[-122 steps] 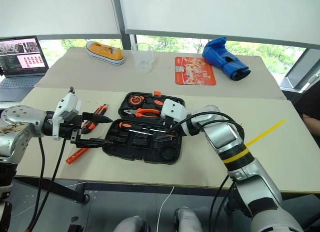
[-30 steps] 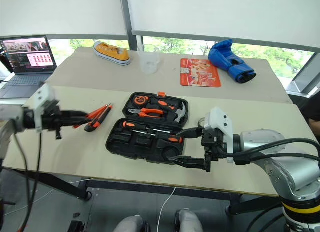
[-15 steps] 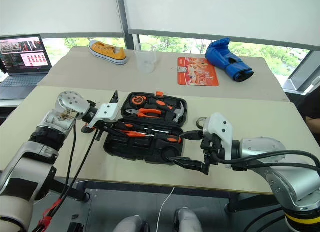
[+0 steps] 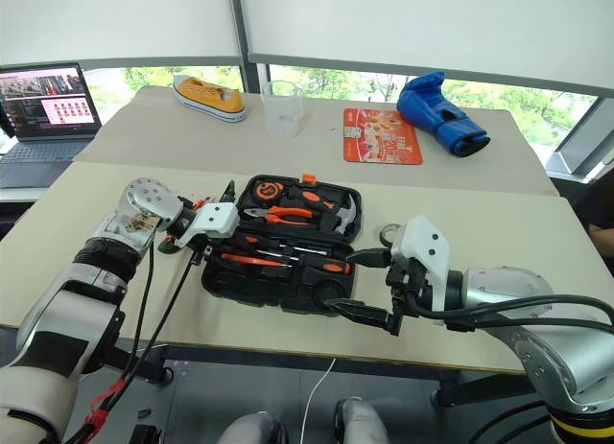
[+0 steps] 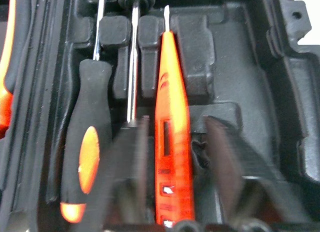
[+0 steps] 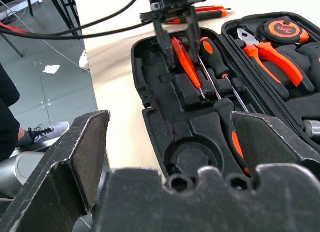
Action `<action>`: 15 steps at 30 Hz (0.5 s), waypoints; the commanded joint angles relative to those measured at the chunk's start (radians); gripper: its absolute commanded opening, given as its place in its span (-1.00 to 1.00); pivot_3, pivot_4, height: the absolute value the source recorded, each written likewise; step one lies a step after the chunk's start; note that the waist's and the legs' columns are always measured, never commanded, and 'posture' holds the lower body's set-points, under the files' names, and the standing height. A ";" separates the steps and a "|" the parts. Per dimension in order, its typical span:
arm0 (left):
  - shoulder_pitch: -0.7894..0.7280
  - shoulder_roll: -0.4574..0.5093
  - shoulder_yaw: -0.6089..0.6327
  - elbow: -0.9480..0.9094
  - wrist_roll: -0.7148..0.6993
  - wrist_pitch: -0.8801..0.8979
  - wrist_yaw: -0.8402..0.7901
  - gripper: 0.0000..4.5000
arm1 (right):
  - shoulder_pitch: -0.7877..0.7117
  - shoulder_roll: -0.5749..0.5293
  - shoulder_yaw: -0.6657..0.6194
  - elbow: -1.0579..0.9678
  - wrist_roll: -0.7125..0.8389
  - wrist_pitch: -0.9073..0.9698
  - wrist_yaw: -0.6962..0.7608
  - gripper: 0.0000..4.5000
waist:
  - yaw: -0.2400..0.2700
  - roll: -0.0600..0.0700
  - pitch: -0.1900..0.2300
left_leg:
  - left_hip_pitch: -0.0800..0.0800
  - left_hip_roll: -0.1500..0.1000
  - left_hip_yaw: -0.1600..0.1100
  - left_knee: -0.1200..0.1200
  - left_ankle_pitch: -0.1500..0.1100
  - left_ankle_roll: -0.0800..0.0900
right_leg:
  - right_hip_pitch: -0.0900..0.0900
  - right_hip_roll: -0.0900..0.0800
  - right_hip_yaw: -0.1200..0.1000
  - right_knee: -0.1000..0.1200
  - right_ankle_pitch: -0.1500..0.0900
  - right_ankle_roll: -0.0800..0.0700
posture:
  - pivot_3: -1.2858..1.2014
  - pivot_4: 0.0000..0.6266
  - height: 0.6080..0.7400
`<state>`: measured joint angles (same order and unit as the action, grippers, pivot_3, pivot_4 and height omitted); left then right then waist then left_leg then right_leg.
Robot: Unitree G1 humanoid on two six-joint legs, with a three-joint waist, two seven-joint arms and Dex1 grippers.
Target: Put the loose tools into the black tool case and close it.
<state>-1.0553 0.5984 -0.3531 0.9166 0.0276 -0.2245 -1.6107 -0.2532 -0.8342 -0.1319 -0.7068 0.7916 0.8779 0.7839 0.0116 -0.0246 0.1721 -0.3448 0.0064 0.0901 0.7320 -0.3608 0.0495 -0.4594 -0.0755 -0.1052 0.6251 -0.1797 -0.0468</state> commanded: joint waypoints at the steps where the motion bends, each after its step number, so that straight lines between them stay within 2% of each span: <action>1: -0.029 0.037 0.033 -0.046 -0.053 0.054 -0.004 0.43 | -0.014 -0.007 -0.010 -0.011 0.011 -0.021 -0.001 1.00 | 0.000 0.000 0.000 | 0.000 0.000 0.000 0.000 0.000 0.000 | 0.000 0.000 0.000 0.000 0.000 0.000 | 0.03 -0.52 0.75; 3: -0.023 0.043 0.049 -0.058 -0.084 0.085 -0.004 0.43 | -0.016 -0.005 -0.005 -0.006 0.009 -0.024 0.000 1.00 | 0.000 0.000 0.000 | 0.000 0.000 0.000 0.000 0.000 0.000 | 0.000 0.000 0.000 0.000 0.000 0.000 | 0.03 -0.52 0.75; 6: 0.006 0.034 0.112 -0.077 -0.129 0.127 -0.002 0.10 | -0.023 0.004 0.011 -0.001 0.005 -0.027 -0.005 1.00 | 0.001 0.000 0.000 | 0.000 0.000 0.000 0.000 0.000 0.000 | 0.000 0.000 0.000 0.000 0.000 0.000 | 0.03 -0.52 0.75; 12: 0.059 -0.004 0.197 -0.122 -0.200 0.361 0.047 -0.94 | -0.029 0.007 0.032 0.005 -0.002 -0.032 -0.005 1.00 | 0.000 0.000 0.000 | -0.001 0.000 -0.001 0.001 0.000 0.000 | 0.000 0.000 -0.001 0.001 0.000 0.001 | 0.03 -0.52 0.75; 15: 0.098 -0.023 0.200 -0.138 -0.181 0.365 0.097 -0.97 | -0.035 0.011 0.033 0.008 0.008 -0.026 -0.006 1.00 | 0.000 0.000 0.000 | -0.001 0.000 -0.001 0.002 0.000 0.000 | 0.000 0.000 -0.001 0.001 0.000 0.001 | 0.03 -0.52 0.75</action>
<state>-0.9602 0.5770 -0.1725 0.8167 -0.1503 0.1337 -1.5374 -0.2702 -0.8270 -0.0874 -0.6863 0.7915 0.8763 0.7821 0.0117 -0.0246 0.1721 -0.3460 0.0060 0.0888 0.7342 -0.3608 0.0496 -0.4593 -0.0757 -0.1062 0.6260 -0.1797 -0.0457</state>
